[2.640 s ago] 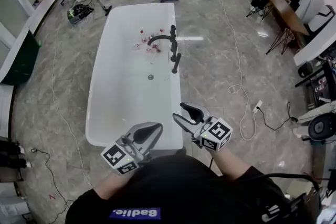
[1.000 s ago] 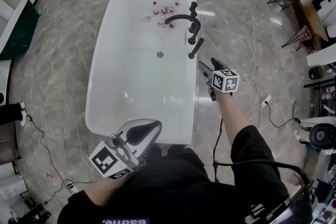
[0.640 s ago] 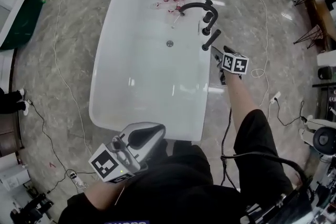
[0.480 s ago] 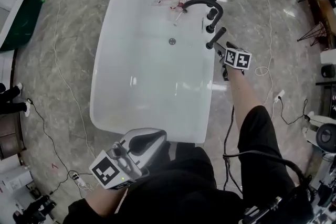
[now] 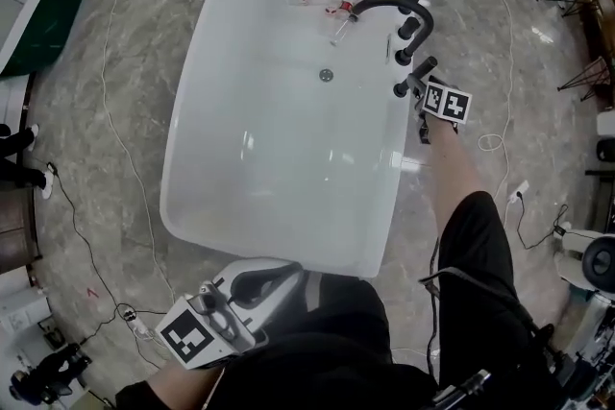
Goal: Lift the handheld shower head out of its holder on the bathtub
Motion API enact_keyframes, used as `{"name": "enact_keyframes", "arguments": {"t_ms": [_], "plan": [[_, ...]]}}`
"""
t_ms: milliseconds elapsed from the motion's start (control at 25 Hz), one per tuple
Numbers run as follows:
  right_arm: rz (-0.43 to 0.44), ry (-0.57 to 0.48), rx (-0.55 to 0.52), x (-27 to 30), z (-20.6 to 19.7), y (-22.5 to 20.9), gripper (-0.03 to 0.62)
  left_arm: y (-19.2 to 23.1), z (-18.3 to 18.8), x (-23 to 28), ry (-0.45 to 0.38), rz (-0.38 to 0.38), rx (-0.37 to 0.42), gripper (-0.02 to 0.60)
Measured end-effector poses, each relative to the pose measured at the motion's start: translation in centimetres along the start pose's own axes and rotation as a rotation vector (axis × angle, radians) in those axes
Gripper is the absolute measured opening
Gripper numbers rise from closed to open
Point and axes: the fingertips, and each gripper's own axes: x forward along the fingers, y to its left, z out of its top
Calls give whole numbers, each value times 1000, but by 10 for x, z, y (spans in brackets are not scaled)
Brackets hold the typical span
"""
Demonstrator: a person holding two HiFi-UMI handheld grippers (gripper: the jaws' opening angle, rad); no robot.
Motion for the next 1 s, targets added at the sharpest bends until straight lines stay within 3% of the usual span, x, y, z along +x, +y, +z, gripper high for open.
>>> {"name": "enact_keyframes", "arguments": {"t_ms": [240, 360, 480, 600, 800, 1000], "plan": [[6, -5, -8, 24, 7, -4, 223, 15, -17, -12, 31, 65, -30, -6], [-10, 8, -38, 25, 8, -2, 129, 17, -24, -17, 39, 85, -38, -6], [-17, -1, -104, 14, 5, 9, 129, 14, -23, -23, 23, 93, -42, -6], [3, -39, -138, -8, 6, 20, 129, 3, -17, -23, 10, 80, -34, -6], [-1, -71, -106, -69, 14, 34, 129, -25, 15, -19, -45, 40, -8, -6], [28, -101, -196, -138, 24, 64, 129, -62, 38, -22, -64, -13, 41, -6]]}}
